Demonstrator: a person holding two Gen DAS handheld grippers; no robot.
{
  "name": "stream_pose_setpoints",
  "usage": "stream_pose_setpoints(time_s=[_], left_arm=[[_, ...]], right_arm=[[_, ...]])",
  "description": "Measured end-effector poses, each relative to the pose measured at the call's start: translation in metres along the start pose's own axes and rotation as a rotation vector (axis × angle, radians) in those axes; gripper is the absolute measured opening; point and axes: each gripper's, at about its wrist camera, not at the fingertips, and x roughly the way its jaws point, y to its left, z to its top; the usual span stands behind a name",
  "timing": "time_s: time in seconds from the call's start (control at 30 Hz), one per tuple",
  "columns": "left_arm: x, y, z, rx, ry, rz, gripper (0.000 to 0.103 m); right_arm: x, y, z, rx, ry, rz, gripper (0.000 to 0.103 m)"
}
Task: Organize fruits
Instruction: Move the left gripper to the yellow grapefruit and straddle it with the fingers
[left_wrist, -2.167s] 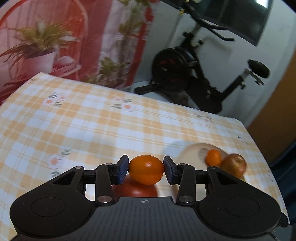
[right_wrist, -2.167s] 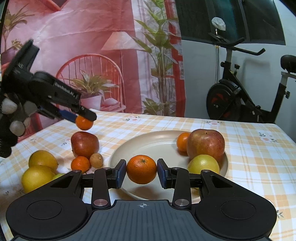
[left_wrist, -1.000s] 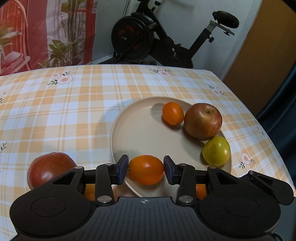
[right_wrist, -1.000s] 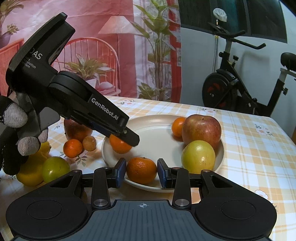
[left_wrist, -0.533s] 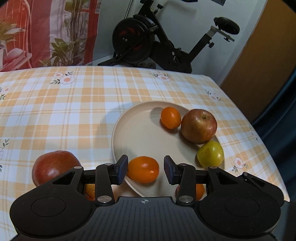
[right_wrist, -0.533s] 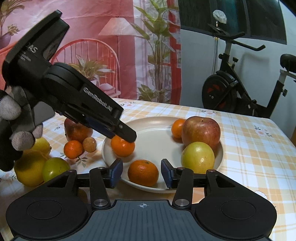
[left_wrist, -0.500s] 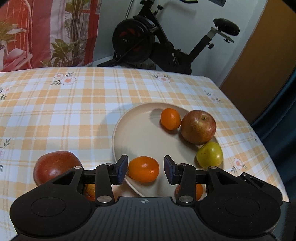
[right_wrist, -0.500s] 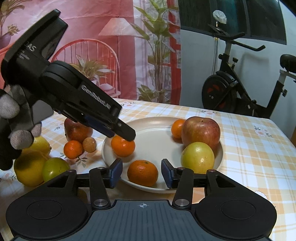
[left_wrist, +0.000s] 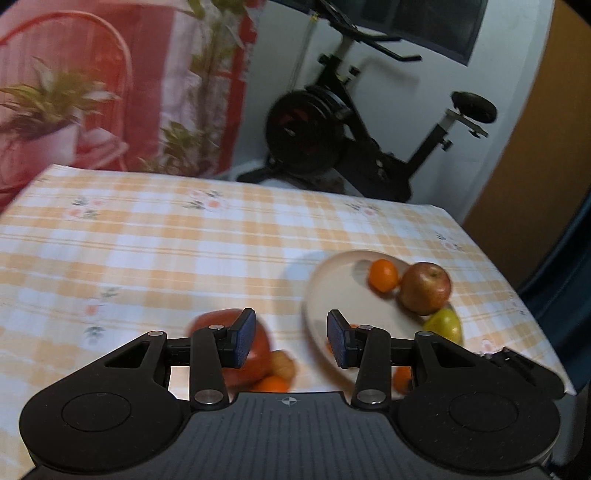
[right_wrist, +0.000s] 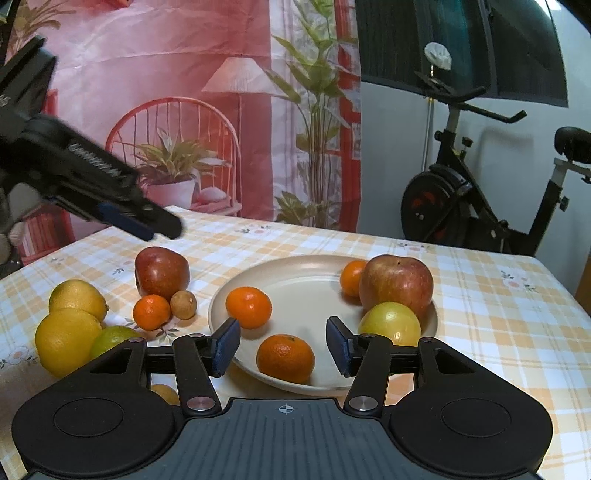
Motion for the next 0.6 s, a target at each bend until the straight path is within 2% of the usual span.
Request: stream_pose_setpoints(time_s=[0.33,0.6], left_arm=[[-0.043,0.028,-0.017,-0.034,-0.06,0.065,0.045],[-0.062,0.039,-0.041,-0.029,-0.066,0.072,0.045]], right_arm=[[-0.011,0.009,-0.001,0.009,0.009,0.006,0.048],[-0.019,0.022,0.001,0.044,0.039,0.029,0.048]])
